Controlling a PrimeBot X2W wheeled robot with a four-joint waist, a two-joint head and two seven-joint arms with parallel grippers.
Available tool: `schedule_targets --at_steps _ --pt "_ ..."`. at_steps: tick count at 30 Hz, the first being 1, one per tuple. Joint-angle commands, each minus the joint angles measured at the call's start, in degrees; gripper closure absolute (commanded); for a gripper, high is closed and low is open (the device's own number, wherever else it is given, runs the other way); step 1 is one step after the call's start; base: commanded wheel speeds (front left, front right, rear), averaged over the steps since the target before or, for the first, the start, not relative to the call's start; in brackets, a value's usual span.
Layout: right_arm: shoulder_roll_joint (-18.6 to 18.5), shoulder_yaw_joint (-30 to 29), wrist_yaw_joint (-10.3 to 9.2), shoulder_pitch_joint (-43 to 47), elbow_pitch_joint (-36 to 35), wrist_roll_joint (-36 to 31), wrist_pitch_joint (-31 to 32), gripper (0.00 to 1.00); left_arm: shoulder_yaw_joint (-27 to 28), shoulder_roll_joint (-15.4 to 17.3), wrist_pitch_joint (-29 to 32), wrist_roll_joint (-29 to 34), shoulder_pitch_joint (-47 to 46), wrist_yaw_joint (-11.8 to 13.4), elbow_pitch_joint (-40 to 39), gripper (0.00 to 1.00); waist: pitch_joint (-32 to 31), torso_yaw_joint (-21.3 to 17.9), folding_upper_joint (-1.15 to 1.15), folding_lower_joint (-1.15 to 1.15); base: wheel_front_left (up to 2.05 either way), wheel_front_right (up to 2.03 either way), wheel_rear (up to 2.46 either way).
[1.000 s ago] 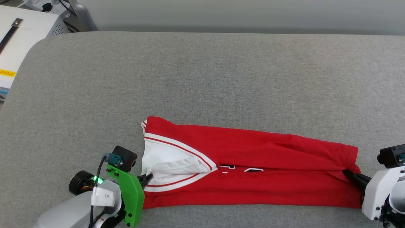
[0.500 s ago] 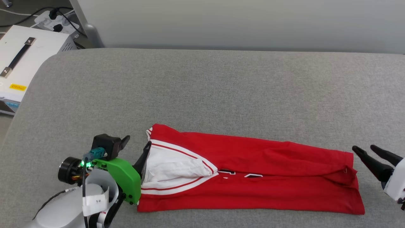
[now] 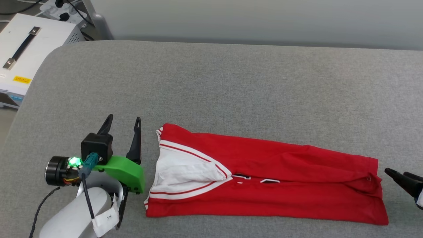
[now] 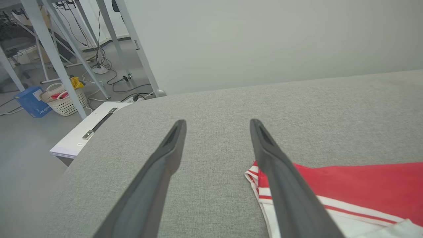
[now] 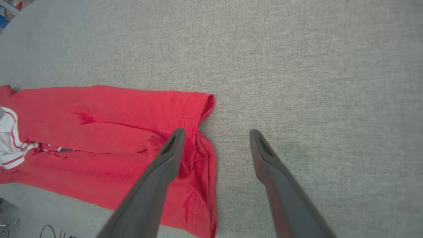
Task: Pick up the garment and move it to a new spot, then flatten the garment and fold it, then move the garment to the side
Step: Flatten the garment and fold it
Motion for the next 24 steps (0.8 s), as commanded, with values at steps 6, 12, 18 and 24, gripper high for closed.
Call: schedule_targets --at_steps 6,12,18,24 --pt "4.00 2.54 -0.03 -2.78 3.21 -2.93 2.12 0.00 9.82 -4.19 -0.33 8.93 6.52 0.77 -1.49 0.00 1.73 1.88 0.00 0.00 0.00 0.00 0.00" --pt "6.79 6.27 -0.03 -1.63 4.42 -3.98 4.18 0.00 18.63 -8.79 -0.33 16.85 12.45 -0.25 -3.17 0.00 2.10 2.69 0.00 0.00 0.00 0.00 0.00" --pt "8.12 8.92 -0.03 -1.10 4.77 -4.72 5.43 0.00 24.64 -13.20 -0.33 23.41 17.37 -3.35 -4.89 0.00 2.32 2.70 0.00 0.00 0.00 0.00 0.00" --pt "8.24 10.51 -0.03 -1.36 5.61 -4.70 5.70 0.92 28.62 -17.55 -0.33 27.54 20.36 -8.64 -4.86 0.00 2.20 2.64 0.00 0.00 0.00 0.00 0.00"
